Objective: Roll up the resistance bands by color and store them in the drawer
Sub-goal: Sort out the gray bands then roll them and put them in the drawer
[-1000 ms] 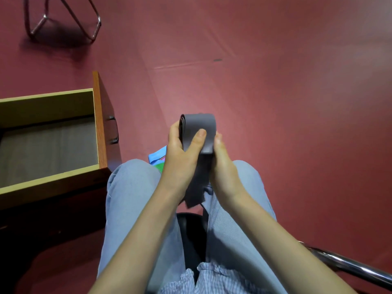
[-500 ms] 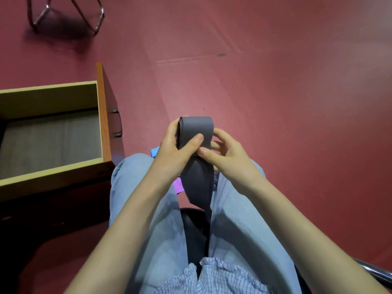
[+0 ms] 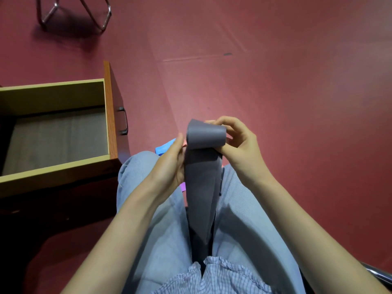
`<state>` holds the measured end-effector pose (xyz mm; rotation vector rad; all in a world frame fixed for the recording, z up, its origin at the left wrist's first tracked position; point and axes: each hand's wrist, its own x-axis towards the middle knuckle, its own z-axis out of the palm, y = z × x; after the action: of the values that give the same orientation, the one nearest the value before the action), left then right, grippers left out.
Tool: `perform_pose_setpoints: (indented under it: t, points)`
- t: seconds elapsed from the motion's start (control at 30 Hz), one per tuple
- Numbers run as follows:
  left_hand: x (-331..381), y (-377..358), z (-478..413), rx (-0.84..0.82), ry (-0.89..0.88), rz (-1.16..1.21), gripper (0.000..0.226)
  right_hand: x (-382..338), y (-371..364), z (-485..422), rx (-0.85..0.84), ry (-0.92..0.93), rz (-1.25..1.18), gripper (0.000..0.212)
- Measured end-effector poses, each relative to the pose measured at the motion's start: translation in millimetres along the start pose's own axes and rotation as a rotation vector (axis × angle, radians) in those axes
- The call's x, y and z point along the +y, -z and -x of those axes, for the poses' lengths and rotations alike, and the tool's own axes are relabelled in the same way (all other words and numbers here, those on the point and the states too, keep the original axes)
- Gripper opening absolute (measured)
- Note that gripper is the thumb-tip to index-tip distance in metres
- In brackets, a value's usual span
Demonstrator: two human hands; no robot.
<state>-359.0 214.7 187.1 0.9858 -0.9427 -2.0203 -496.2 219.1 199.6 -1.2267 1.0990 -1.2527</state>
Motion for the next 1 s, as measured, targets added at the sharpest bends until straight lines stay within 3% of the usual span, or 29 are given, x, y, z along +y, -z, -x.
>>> perform_pose_setpoints:
  t: [0.13, 0.3, 0.37, 0.47, 0.53, 0.63, 1.0]
  points:
    - [6.4, 0.8, 3.8, -0.083, 0.089, -0.026, 0.066, 5.7, 3.2, 4.3, -0.034, -0.043, 0.026, 0.038]
    - [-4.1, 0.0, 3.8, -0.042, 0.043, -0.183, 0.031, 12.3, 4.2, 6.5, -0.009, -0.189, -0.104, 0.05]
    - [-5.6, 2.4, 1.7, -0.018, 0.013, -0.282, 0.029, 11.9, 6.6, 5.7, 0.013, -0.284, -0.237, 0.053]
    - [-4.4, 7.8, 0.1, 0.009, -0.013, -0.301, 0.021, 15.9, 13.7, 6.6, 0.013, -0.381, -0.383, 0.036]
    - [-4.3, 9.1, 0.5, -0.018, -0.018, -0.322, 0.011, 17.0, 17.2, 8.4, -0.071, -0.441, -0.295, 0.023]
    - [-4.2, 10.1, 0.6, -0.067, -0.002, -0.344, 0.018, 13.7, 17.9, 10.4, -0.231, -0.465, -0.042, 0.017]
    - [-8.1, 11.5, 3.7, -0.04, 0.094, -0.197, 0.016, 5.7, 15.5, 6.9, -0.204, -0.553, 0.01, 0.016]
